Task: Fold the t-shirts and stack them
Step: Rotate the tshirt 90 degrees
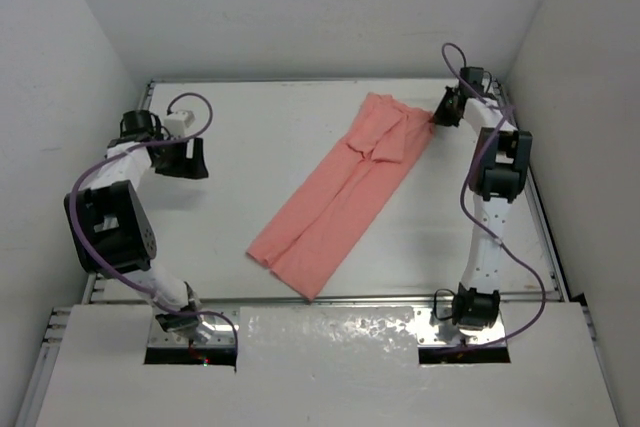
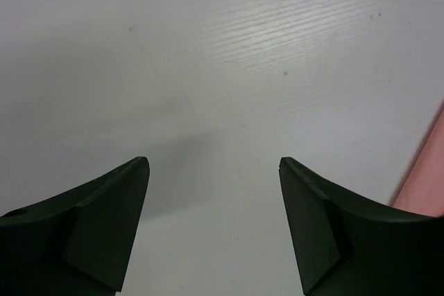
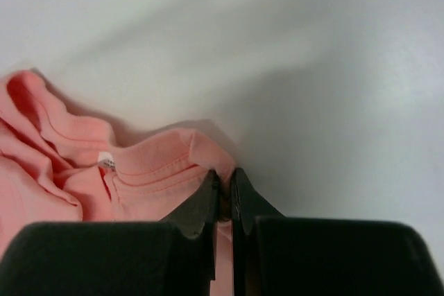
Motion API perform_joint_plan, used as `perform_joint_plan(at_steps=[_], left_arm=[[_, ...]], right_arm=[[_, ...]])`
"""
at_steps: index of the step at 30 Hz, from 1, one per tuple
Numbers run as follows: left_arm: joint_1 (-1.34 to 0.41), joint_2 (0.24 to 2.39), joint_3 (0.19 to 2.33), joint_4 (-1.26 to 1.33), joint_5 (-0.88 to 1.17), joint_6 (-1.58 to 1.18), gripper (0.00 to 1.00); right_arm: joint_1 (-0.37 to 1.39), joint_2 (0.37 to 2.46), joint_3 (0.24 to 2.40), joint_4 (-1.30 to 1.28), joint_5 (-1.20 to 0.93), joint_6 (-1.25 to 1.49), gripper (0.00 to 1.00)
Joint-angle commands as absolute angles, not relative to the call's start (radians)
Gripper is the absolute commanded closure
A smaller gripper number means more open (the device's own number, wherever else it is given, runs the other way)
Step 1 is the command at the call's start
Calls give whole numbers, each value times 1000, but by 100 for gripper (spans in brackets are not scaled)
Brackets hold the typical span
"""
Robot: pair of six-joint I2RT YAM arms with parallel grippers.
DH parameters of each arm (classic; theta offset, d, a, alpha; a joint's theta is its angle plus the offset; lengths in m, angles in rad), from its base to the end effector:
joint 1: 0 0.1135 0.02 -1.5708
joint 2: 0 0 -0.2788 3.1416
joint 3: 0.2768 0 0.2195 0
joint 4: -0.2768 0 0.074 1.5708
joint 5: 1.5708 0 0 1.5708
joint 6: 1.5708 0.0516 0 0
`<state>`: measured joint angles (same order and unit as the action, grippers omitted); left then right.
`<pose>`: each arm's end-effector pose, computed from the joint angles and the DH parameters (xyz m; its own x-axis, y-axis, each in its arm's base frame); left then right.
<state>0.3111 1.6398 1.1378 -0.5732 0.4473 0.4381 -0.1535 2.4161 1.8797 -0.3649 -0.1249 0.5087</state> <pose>0.3024 0.0738 0.2366 -0.7924 0.1470 -0.5921 0.2827 0.9485 -0.1428 0.5133 -0.0729 0.1440 -0.6401 0.5880 -0.4944 0.4432 0.8083 0.3876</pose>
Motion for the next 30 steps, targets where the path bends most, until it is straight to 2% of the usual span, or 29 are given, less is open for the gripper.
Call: perform_joint_plan(at_steps=[1, 2, 6, 7, 9, 10, 14, 19, 22, 25, 28, 30], left_arm=[[258, 1646, 1126, -549, 457, 436, 26], [235, 1649, 1118, -539, 457, 428, 26], [166, 1670, 1118, -526, 454, 408, 26], [140, 1677, 1118, -525, 457, 408, 26], [118, 1681, 1120, -526, 471, 403, 26], [112, 1687, 1121, -526, 475, 400, 26], [104, 1697, 1132, -522, 486, 385, 26], [91, 1684, 1126, -526, 482, 394, 26], [72, 1669, 1123, -528, 477, 400, 26], [54, 1657, 1127, -541, 476, 410, 26], [32, 1634, 1112, -543, 488, 416, 26], [25, 1618, 1108, -540, 500, 414, 27]], right_arm=[[-130, 2568, 2113, -465, -130, 521, 94], [-129, 2613, 2184, -459, -124, 550, 94], [-129, 2646, 2230, -374, -113, 587, 82], [-129, 2649, 2249, -367, -114, 589, 70], [-132, 2646, 2266, -371, -109, 589, 54], [-135, 2642, 2267, -370, -106, 588, 43], [-192, 2579, 2220, -357, -107, 600, 32], [-247, 2427, 2125, -382, -75, 548, 30], [-247, 2323, 1929, -358, -122, 541, 25], [-210, 2186, 1696, -368, -82, 552, 24], [-158, 2007, 1321, -230, -43, 610, 24], [-143, 1883, 1191, -149, -29, 707, 24]])
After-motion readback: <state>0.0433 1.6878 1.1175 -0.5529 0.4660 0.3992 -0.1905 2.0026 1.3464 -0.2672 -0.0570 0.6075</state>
